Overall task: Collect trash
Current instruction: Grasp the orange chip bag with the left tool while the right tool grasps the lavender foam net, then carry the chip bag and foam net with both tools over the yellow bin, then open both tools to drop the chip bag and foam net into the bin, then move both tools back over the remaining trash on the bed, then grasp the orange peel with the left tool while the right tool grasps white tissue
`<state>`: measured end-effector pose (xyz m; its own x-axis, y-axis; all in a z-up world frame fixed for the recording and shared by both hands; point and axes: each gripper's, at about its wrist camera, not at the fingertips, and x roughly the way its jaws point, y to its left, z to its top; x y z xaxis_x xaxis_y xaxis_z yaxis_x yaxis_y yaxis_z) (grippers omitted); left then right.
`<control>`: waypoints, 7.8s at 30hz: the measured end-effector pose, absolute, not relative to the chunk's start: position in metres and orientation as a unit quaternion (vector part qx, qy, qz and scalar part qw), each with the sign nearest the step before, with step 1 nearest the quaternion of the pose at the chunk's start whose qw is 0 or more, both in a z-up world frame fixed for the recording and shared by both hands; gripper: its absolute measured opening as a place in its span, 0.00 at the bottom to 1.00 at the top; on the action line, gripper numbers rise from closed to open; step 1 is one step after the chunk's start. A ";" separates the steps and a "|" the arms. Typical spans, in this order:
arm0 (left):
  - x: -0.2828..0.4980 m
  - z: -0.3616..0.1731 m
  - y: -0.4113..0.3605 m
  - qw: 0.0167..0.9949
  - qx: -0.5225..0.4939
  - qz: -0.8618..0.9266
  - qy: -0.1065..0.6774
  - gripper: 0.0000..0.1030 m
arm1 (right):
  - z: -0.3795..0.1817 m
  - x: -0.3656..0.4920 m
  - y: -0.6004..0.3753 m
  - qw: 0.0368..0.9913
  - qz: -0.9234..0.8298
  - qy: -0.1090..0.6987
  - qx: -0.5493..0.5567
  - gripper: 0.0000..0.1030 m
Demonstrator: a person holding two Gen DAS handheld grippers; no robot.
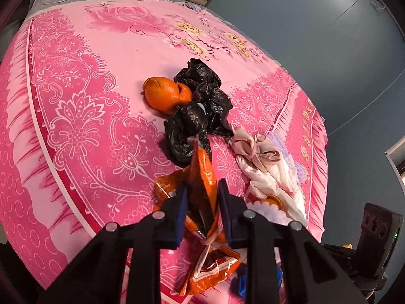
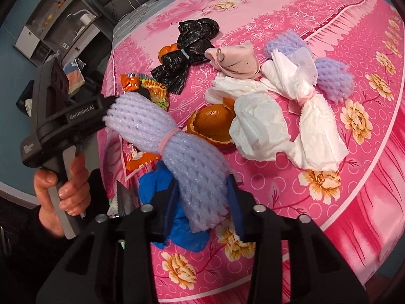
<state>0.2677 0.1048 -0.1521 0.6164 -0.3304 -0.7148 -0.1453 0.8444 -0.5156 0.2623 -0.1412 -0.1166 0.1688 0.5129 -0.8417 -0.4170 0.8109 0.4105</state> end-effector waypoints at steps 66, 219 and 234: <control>0.141 0.031 -0.090 0.888 -0.110 -0.299 0.332 0.20 | 0.100 0.077 -0.380 0.935 0.051 0.307 0.168 0.30; 0.228 -0.022 0.095 0.931 -0.138 -0.040 0.337 0.92 | 0.023 0.235 -0.235 0.909 0.081 0.393 0.113 0.85; 0.284 -0.083 0.132 0.907 -0.150 -0.001 0.393 0.92 | -0.026 0.288 -0.209 0.886 0.074 0.449 0.088 0.85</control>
<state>0.2837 0.1315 -0.0832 0.6916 -0.1193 -0.7124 -0.1162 0.9550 -0.2727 0.2877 -0.2093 -0.0261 0.5860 0.2099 -0.7826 -0.0513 0.9735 0.2227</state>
